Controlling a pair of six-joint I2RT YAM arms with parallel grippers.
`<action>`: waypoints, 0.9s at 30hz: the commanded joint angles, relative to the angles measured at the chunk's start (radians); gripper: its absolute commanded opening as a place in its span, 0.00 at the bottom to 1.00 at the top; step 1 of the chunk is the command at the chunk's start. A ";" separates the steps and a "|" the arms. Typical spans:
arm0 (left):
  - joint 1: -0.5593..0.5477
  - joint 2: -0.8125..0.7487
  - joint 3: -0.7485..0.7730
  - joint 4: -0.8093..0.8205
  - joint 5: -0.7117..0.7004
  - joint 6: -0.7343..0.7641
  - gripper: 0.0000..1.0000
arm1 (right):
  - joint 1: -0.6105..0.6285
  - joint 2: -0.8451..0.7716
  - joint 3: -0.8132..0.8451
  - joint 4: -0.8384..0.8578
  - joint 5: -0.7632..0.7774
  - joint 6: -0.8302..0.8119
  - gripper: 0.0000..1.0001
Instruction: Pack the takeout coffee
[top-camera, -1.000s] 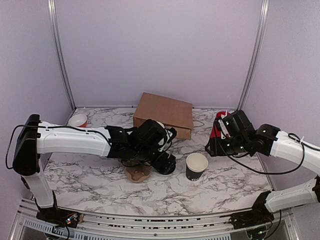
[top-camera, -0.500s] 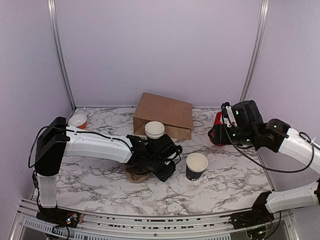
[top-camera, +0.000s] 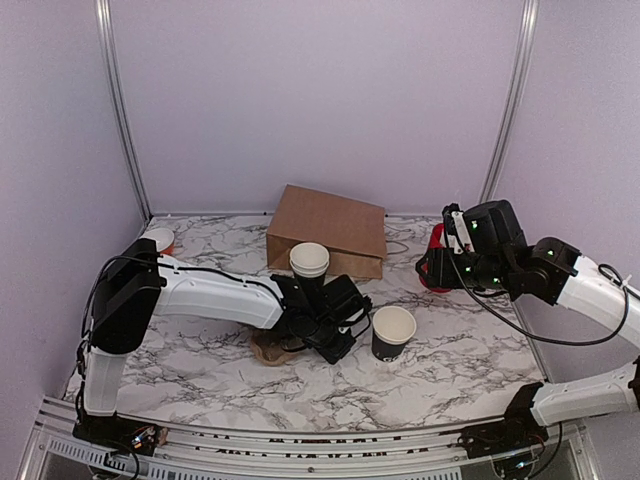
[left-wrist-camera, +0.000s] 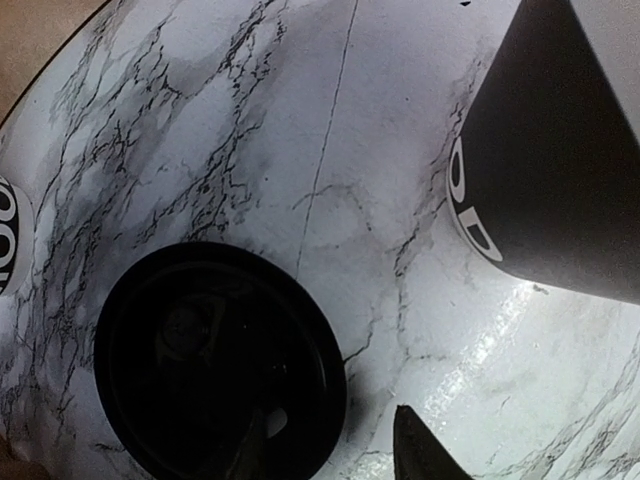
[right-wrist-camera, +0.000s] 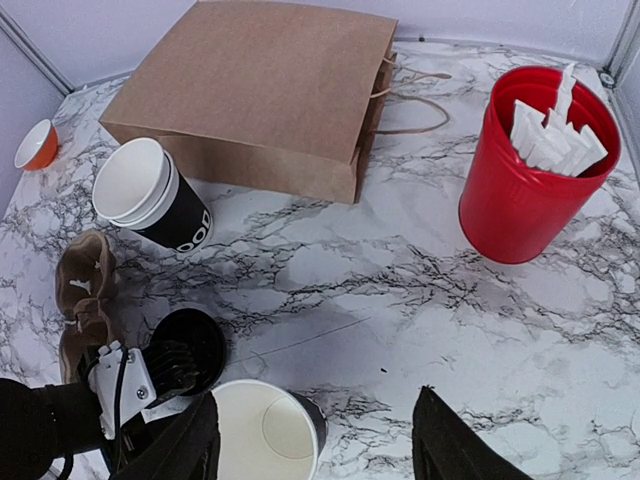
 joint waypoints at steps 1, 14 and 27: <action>-0.005 0.029 0.032 -0.036 -0.021 0.011 0.41 | -0.004 -0.013 0.046 0.019 0.008 0.001 0.63; -0.007 0.012 0.037 -0.031 -0.095 0.011 0.12 | -0.005 -0.007 0.045 0.039 -0.002 -0.001 0.63; 0.014 -0.218 0.060 -0.024 -0.091 -0.002 0.03 | -0.005 0.008 0.047 0.103 -0.012 -0.006 0.63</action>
